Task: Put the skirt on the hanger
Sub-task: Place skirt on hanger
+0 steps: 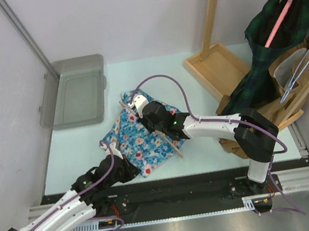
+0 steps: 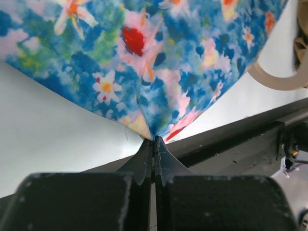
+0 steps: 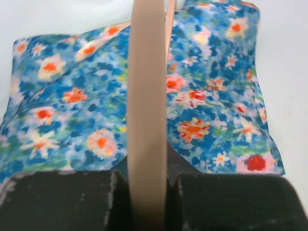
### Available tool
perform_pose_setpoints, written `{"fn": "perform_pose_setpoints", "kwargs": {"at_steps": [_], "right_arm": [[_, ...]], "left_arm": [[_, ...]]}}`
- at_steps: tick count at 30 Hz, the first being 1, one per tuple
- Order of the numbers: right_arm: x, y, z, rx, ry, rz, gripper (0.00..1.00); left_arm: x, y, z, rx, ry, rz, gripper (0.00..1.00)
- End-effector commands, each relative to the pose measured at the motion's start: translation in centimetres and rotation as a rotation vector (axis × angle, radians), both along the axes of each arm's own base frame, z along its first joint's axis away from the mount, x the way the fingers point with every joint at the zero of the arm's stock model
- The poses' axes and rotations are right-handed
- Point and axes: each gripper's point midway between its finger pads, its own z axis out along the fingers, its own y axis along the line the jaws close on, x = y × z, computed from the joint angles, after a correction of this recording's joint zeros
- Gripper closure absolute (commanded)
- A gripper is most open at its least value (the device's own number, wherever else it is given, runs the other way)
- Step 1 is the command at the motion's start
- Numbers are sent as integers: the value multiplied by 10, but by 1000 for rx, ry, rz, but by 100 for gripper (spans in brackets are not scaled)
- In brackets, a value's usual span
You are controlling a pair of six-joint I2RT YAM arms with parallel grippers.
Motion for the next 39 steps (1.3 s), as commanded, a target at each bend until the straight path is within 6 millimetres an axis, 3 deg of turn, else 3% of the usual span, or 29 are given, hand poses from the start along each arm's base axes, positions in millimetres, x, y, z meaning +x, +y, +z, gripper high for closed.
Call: {"fn": "perform_pose_setpoints", "kwargs": {"at_steps": [1, 5, 11, 19, 22, 24, 25, 26, 29, 32, 37, 39], "right_arm": [[-18, 5, -10, -80, 7, 112, 100], [-15, -2, -10, -126, -23, 111, 100], [-38, 11, 9, -100, -39, 220, 100], [-49, 22, -12, -107, 4, 230, 100], [-44, 21, 0, -86, -28, 192, 100], [-38, 17, 14, -71, -64, 152, 100], [-35, 14, 20, -67, -77, 138, 100], [-32, 11, 27, -58, -88, 121, 100], [-31, 4, 53, -11, -111, 110, 100], [-32, -5, 80, 37, -131, 97, 100], [-40, -22, 127, 144, -136, 99, 100], [-46, -25, 136, 174, -106, 122, 100]], "left_arm": [[7, 7, 18, 10, -20, 61, 100], [8, 10, 19, 11, -24, 83, 100], [9, 14, 19, 16, -25, 107, 100], [10, 11, 20, 10, -27, 105, 99], [10, 11, 20, 4, -28, 107, 93], [10, 13, 22, 1, -30, 111, 86], [12, 14, 24, 1, -41, 122, 78], [11, 17, 25, 7, -38, 132, 56], [13, 22, 34, 5, -58, 158, 27], [19, 26, 50, 9, -92, 178, 9], [32, 27, 87, 26, -169, 188, 2], [39, 27, 110, 23, -224, 193, 2]]}}
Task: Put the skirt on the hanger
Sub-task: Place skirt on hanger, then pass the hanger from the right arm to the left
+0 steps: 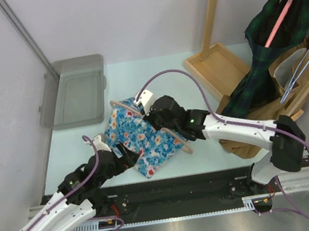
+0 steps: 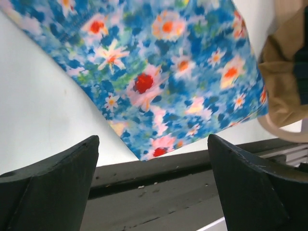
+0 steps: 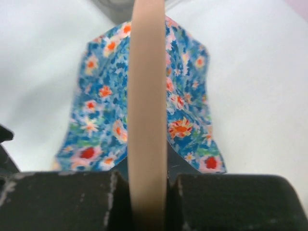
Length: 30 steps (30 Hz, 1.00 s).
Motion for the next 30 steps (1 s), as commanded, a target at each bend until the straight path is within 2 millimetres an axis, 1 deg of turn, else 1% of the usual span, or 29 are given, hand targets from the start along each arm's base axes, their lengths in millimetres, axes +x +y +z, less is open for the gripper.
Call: {"fn": "perform_pose_setpoints", "kwargs": {"at_steps": [1, 2, 3, 4, 5, 6, 7, 8, 10, 12, 13, 16, 17, 18, 19, 20, 21, 22, 23, 24, 25, 26, 27, 28, 29, 30], "right_arm": [[-9, -10, 63, 159, -10, 22, 100], [-13, -14, 73, 174, -12, 30, 100], [-15, -17, 83, 192, -15, 34, 100], [-15, -20, 89, 200, -15, 35, 100], [-22, -22, 95, 205, -8, 59, 100], [-24, -24, 99, 208, -3, 69, 100], [-28, -24, 109, 222, 2, 106, 100], [-34, -29, 109, 203, 18, 119, 100], [-48, -32, 111, 179, 42, 186, 100], [-56, -39, 117, 175, 39, 196, 100], [-60, -42, 115, 158, 41, 197, 100], [-66, -51, 122, 153, 24, 186, 100], [-70, -50, 128, 161, 15, 197, 100], [-73, -51, 132, 166, 9, 204, 100], [-77, -51, 134, 160, 13, 219, 100], [-80, -52, 144, 171, 3, 231, 100], [-82, -52, 148, 175, 6, 244, 100], [-91, -52, 146, 161, 34, 284, 100], [-95, -53, 158, 173, 29, 310, 100], [-101, -53, 161, 172, 41, 335, 100], [-112, -54, 155, 152, 87, 383, 100], [-117, -55, 159, 152, 99, 409, 100], [-125, -57, 168, 162, 107, 451, 100], [-130, -61, 163, 134, 141, 461, 100], [-134, -64, 165, 131, 153, 476, 100], [-140, -67, 170, 135, 161, 508, 100]], "left_arm": [[19, 1, 54, 3, -133, 22, 2], [23, 3, 61, 22, -159, 26, 2], [26, 2, 78, 5, -194, 26, 2], [30, -1, 90, -11, -228, 21, 2], [33, -1, 98, 8, -260, 9, 2], [36, -3, 117, -12, -302, 3, 2], [40, -7, 131, -35, -344, -4, 0], [42, -9, 141, -23, -382, -28, 0], [47, -15, 167, -61, -443, -37, 0], [52, -19, 184, -83, -471, -25, 0], [54, -22, 193, -102, -484, -20, 0], [63, -34, 206, -121, -467, -13, 0], [65, -39, 208, -122, -459, -16, 0], [67, -42, 219, -135, -466, -14, 0], [72, -50, 219, -122, -460, -27, 0], [74, -52, 225, -85, -501, -62, 0], [75, -53, 237, -83, -534, -76, 0], [74, -57, 241, -15, -591, -161, 0], [69, -64, 248, 0, -644, -239, 0], [66, -68, 253, 12, -690, -290, 0], [56, -73, 254, 37, -737, -390, 0], [49, -79, 255, 48, -775, -466, 0], [44, -80, 255, 69, -798, -520, 0], [40, -80, 257, 85, -816, -553, 0], [29, -80, 264, 74, -840, -609, 0], [23, -80, 268, 76, -862, -641, 0]]}}
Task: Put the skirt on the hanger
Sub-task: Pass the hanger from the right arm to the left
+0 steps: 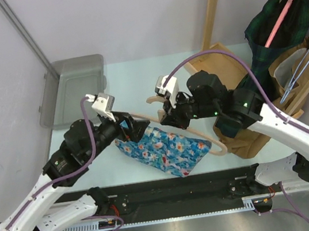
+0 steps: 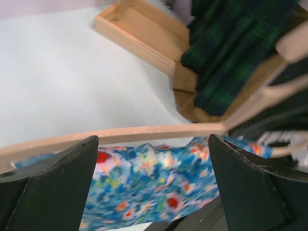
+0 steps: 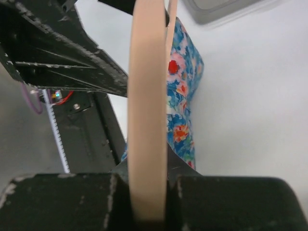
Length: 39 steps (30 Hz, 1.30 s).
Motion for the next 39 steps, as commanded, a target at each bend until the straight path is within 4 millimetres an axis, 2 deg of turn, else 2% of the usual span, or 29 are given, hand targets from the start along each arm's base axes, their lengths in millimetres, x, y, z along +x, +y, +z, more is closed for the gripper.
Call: {"fn": "perform_pose_setpoints", "kwargs": {"at_steps": [1, 5, 8, 11, 14, 16, 17, 20, 23, 25, 28, 31, 32, 33, 35, 39], "right_arm": [[-43, -12, 33, 40, 46, 195, 100], [-53, -18, 26, 7, 93, 236, 100], [-64, -20, 24, 2, 124, 284, 100], [-73, -21, 30, 25, 134, 326, 100], [-79, -22, 44, 58, 122, 354, 100], [-84, -22, 52, 77, 117, 377, 100], [-86, -22, 56, 85, 113, 385, 100], [-91, -23, 70, 113, 92, 408, 100], [-98, -23, 78, 128, 77, 425, 100], [-100, -21, 79, 131, 79, 438, 100], [-106, -18, 80, 128, 76, 463, 100], [-107, -17, 81, 125, 68, 471, 100], [-108, -16, 80, 122, 73, 475, 100], [-110, -16, 80, 120, 74, 482, 100], [-111, -15, 81, 122, 73, 489, 100], [-115, -14, 84, 127, 71, 510, 100]], "left_arm": [[-36, -6, 51, 46, -246, -253, 0], [-61, 6, 82, -6, -362, -319, 0], [-85, 4, 95, -6, -413, -446, 0], [-108, -5, 95, 7, -398, -598, 0], [-129, -20, 79, 21, -326, -773, 1], [-135, -29, 64, 35, -261, -846, 4], [-133, -32, 55, 47, -227, -856, 5], [-131, -35, 43, 55, -200, -856, 10], [-131, -35, 46, 32, -220, -848, 20], [-131, -37, 45, 28, -207, -856, 20], [-127, -40, 39, 51, -174, -851, 29], [-124, -42, 39, 58, -157, -846, 52], [-125, -41, 42, 53, -166, -843, 64], [-125, -41, 43, 53, -166, -843, 70], [-127, -40, 42, 57, -159, -853, 79], [-134, -42, 33, 77, -116, -912, 90]]}}
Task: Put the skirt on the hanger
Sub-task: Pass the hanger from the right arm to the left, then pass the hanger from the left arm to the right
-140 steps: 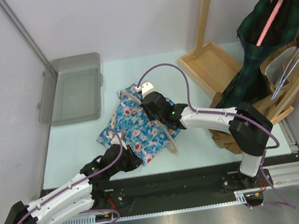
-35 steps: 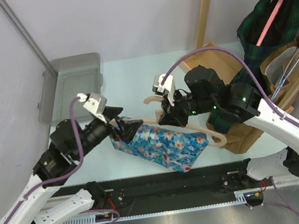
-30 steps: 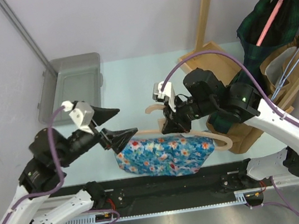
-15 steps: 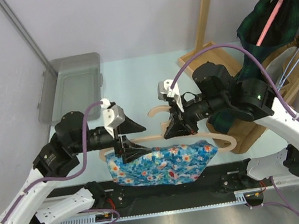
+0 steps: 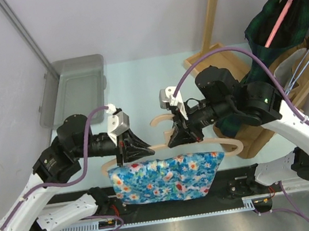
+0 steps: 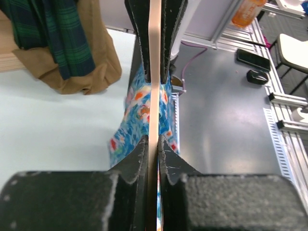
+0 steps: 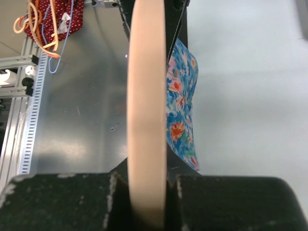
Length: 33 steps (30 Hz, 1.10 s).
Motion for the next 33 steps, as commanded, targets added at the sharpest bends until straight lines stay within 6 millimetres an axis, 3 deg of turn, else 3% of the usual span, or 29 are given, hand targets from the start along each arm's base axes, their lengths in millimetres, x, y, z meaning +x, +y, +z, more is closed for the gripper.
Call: {"fn": "perform_pose_setpoints", "kwargs": {"at_steps": [1, 5, 10, 12, 17, 18, 20, 21, 24, 26, 29, 30, 32, 33], "right_arm": [[-17, 3, 37, 117, -36, 83, 100], [-20, 4, 37, 116, -34, 98, 100], [-12, 5, 29, 93, -41, 56, 100], [-11, 4, 19, 70, -50, 63, 92], [-15, 5, 15, 85, -38, 99, 76], [-17, 5, 16, 91, -39, 109, 63], [-22, 0, 19, 123, -62, 127, 50], [-21, -2, 19, 130, -75, 125, 38], [-17, -6, 13, 147, -108, 105, 29], [-13, -6, 11, 148, -113, 96, 30], [-10, -5, 13, 152, -104, 95, 48], [-10, -5, 12, 152, -100, 99, 58], [-10, -5, 15, 159, -99, 99, 70], [-11, -5, 16, 162, -99, 99, 88]], "left_arm": [[-4, -4, 1, 24, 8, -49, 90], [-7, -4, -2, 39, 10, -72, 100], [-2, 3, 9, 19, -30, -20, 100], [-5, 6, 16, 10, -35, -19, 100], [-15, 16, 38, -13, -34, -16, 100], [-15, 18, 40, -14, -34, -11, 100], [-18, 22, 47, -20, -42, -10, 100], [-21, 23, 50, -24, -40, -17, 100], [-28, 27, 63, -56, -46, -34, 100], [-32, 29, 69, -69, -49, -43, 100], [-35, 33, 71, -70, -56, -41, 100], [-34, 34, 70, -64, -57, -33, 100], [-33, 36, 68, -57, -59, -25, 100], [-32, 35, 67, -54, -58, -15, 100]]}}
